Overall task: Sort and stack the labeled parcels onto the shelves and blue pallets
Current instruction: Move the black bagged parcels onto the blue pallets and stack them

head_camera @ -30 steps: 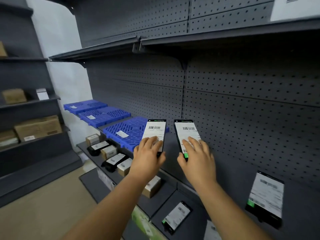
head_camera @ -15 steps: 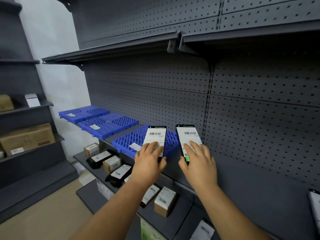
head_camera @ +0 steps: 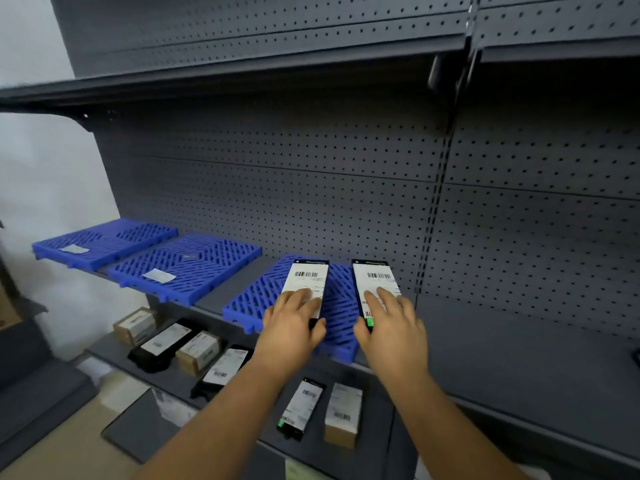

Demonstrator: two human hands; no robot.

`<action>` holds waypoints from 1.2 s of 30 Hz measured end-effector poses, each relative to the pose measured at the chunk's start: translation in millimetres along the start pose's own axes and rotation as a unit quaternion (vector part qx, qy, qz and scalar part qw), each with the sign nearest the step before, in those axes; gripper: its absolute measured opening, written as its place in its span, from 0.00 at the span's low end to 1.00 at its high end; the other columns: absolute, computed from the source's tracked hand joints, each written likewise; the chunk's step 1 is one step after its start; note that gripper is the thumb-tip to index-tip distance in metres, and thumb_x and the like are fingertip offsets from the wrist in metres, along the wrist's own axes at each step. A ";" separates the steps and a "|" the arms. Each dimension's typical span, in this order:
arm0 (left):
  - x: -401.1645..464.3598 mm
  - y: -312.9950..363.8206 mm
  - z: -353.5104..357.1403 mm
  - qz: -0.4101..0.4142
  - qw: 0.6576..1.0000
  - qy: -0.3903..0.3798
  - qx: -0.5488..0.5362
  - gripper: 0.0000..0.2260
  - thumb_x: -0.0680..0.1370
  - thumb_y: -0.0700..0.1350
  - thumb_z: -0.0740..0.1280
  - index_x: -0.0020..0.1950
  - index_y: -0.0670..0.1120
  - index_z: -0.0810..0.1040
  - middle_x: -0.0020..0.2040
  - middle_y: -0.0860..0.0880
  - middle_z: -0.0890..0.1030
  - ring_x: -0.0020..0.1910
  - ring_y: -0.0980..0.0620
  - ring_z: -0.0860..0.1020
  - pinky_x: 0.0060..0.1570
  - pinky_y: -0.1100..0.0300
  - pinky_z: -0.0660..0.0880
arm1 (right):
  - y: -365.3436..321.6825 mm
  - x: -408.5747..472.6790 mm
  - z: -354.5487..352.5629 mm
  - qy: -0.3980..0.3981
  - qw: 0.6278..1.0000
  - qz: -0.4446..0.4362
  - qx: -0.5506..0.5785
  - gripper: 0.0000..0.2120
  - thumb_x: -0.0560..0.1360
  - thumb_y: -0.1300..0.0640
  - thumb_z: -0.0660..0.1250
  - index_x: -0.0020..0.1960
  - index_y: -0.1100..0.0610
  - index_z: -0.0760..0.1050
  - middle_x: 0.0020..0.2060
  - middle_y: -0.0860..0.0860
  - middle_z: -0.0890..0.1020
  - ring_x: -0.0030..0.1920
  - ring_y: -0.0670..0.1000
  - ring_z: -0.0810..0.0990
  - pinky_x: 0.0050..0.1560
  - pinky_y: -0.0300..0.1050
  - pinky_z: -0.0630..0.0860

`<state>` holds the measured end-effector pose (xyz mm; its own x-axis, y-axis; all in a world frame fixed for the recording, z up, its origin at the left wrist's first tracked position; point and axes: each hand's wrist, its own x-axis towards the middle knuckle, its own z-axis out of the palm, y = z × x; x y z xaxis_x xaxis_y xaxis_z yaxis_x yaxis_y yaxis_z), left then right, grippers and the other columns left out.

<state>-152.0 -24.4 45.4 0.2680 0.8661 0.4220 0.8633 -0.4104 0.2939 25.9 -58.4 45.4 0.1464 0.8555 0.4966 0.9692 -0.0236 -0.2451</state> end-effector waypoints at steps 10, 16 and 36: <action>69.2 -59.5 14.8 0.022 0.997 -0.066 0.020 0.20 0.82 0.54 0.58 0.72 0.51 0.68 0.75 0.53 0.62 0.73 0.51 0.57 0.69 0.48 0.60 | -24.8 54.7 47.2 -0.078 0.996 0.047 -0.020 0.27 0.80 0.43 0.54 0.77 0.48 0.56 0.77 0.47 0.58 0.74 0.56 0.57 0.66 0.54 0.65; 100.8 -91.4 27.1 0.032 0.996 -0.085 0.021 0.20 0.82 0.54 0.58 0.73 0.51 0.68 0.76 0.53 0.61 0.74 0.50 0.57 0.70 0.48 0.60 | -36.5 80.3 69.1 -0.100 0.992 0.057 -0.050 0.27 0.81 0.42 0.51 0.78 0.48 0.54 0.78 0.48 0.54 0.75 0.56 0.54 0.68 0.54 0.63; 155.4 -147.4 23.4 0.147 0.979 -0.126 -0.065 0.31 0.78 0.66 0.54 0.78 0.57 0.53 0.79 0.55 0.50 0.78 0.53 0.45 0.75 0.46 0.41 | -76.2 90.3 68.7 -0.031 0.984 0.136 -0.115 0.36 0.75 0.29 0.49 0.76 0.49 0.60 0.76 0.51 0.59 0.76 0.57 0.55 0.75 0.60 0.51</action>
<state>-227.6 177.4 47.6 0.6080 0.7415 0.2839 0.6759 -0.6710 0.3050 -48.3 56.2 51.6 0.4007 0.8314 0.3851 0.9162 -0.3658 -0.1637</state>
